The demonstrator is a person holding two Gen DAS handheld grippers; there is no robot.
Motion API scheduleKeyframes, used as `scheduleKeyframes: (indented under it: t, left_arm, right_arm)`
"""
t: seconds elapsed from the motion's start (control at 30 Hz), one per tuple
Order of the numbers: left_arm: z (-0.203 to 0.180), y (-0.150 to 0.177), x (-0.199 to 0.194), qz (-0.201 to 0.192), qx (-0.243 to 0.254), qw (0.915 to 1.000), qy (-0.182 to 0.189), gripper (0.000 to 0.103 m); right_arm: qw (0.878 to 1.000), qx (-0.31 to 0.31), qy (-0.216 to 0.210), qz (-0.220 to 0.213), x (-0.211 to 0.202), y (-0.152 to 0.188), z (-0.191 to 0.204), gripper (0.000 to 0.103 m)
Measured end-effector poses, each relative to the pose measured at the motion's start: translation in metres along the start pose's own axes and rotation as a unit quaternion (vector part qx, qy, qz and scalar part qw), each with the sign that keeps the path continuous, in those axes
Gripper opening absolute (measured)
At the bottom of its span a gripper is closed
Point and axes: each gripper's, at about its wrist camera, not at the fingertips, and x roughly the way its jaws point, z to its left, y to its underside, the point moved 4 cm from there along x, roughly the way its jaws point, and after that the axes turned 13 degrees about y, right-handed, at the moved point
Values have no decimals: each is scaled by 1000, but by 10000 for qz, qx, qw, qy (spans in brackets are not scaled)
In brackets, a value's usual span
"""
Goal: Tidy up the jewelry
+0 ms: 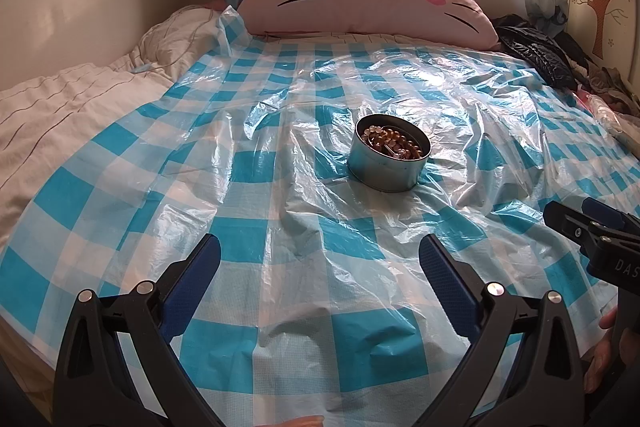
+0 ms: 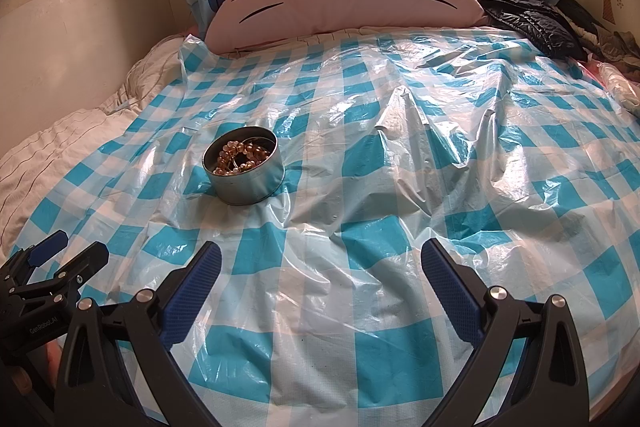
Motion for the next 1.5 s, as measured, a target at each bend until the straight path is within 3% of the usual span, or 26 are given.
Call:
scheduleKeyframes:
  t: [0.7, 1.23, 1.5]
  left_arm:
    - [2, -1, 7, 197, -32, 9998, -61, 96]
    - [0, 0, 14, 395, -26, 9992, 91, 96]
    - [10, -1, -1, -6, -214, 9998, -45, 96]
  right_arm:
    - [10000, -7, 3, 4, 0, 0, 0, 96]
    - [10000, -21, 13, -2, 0, -1, 2, 96]
    - [10000, -26, 14, 4, 0, 0, 1, 96]
